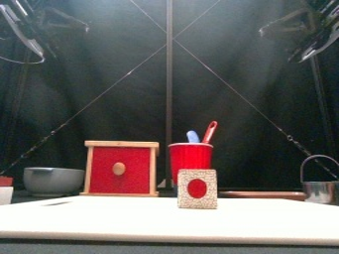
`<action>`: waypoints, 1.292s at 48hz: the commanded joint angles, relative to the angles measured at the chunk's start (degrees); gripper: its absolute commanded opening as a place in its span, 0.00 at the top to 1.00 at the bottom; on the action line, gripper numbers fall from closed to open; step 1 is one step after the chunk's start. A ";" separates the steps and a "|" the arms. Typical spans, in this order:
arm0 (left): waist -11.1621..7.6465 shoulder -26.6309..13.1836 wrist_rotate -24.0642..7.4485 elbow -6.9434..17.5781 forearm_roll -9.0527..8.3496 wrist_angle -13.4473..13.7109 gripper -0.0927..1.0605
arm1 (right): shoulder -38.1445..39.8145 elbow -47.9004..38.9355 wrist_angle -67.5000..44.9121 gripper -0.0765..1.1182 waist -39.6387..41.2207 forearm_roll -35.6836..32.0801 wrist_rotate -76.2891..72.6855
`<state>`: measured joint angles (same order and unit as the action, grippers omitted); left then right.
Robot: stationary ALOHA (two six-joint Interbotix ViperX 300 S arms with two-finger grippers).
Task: Cut the sushi into 4 pieces with the knife
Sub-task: Pick up the knife at its handle with right hand
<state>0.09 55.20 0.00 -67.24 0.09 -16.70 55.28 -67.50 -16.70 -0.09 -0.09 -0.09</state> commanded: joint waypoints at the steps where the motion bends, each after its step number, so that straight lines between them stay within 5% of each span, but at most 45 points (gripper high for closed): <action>1: -0.18 -4.39 0.09 -0.09 0.18 -2.90 0.97 | -1.23 0.35 -0.26 0.93 0.88 0.00 -0.09; 18: 1.93 -15.91 -0.18 4.83 0.70 -5.62 0.95 | -8.44 10.81 12.48 0.91 12.48 7.29 -0.79; 30: 4.31 -17.23 0.18 5.27 0.70 -6.33 0.95 | -16.00 26.02 31.90 0.90 22.06 11.16 -0.79; 39: 4.57 -17.14 0.09 5.01 2.99 -6.33 0.95 | -23.03 34.89 42.19 0.88 29.62 17.75 0.18; 48: 4.92 -17.14 -0.09 4.66 4.75 -6.33 0.95 | -30.32 41.84 52.38 0.72 34.63 20.39 1.93; 62: 5.10 -17.14 0.00 4.13 4.75 -6.33 0.95 | -40.17 50.80 67.59 0.39 39.99 30.15 5.36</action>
<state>4.92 38.06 0.00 -63.72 4.83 -22.50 15.91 -19.95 48.08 38.76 27.69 4.83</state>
